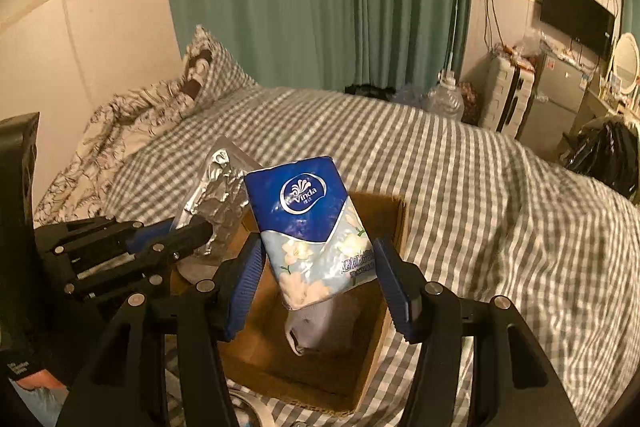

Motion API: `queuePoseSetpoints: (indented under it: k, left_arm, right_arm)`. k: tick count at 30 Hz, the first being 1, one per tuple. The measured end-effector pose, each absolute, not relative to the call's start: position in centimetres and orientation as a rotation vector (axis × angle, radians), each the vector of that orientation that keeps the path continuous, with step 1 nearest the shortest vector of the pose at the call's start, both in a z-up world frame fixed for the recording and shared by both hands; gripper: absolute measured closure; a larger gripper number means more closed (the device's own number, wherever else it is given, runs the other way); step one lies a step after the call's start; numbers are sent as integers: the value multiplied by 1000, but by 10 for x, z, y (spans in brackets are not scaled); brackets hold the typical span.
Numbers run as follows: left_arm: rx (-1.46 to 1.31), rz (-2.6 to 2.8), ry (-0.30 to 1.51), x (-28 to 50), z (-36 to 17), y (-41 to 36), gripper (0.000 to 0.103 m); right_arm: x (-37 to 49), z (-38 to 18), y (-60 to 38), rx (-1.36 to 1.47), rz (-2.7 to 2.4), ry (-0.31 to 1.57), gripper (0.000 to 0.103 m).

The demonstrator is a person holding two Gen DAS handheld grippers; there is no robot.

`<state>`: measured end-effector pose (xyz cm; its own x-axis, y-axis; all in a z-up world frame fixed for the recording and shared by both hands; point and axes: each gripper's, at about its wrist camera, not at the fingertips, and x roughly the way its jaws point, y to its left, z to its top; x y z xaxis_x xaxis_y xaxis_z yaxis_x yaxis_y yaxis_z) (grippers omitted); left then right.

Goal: Organize objects
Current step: 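Carry blister pack and tissue pack into the box and open both grippers, then grasp the grey folding hanger with the right gripper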

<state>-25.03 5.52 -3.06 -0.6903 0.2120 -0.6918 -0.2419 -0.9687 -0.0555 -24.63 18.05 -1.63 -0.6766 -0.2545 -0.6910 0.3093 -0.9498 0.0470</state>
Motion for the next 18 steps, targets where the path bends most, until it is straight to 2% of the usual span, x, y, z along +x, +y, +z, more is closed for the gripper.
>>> queuePoseSetpoints:
  k: [8,10,12,14,17,18]
  left_arm:
    - [-1137,2671,80,-250,-38,57,91]
    - [-1148,2671,79,-246,-35,56,81]
    - [-1147,2688,77,-241,-30,53,50]
    - [-1127,2713,69,-234,-23,49,42]
    - [-1109,2739,71,-222,-9,43,39]
    - [-1098,2753,71,-218,-3,40,33]
  right_arm:
    - [-245,-17,192,1066,-2638,80,42]
    - [-239,-8,194,1042,-2653,76,37]
    - [-231,2,196,1016,-2667,78,36]
    - [-222,12,198,993,-2678,82,35]
    - [-205,29,200,954,-2700,96,33]
    - [-199,36,201,941,-2708,103,32]
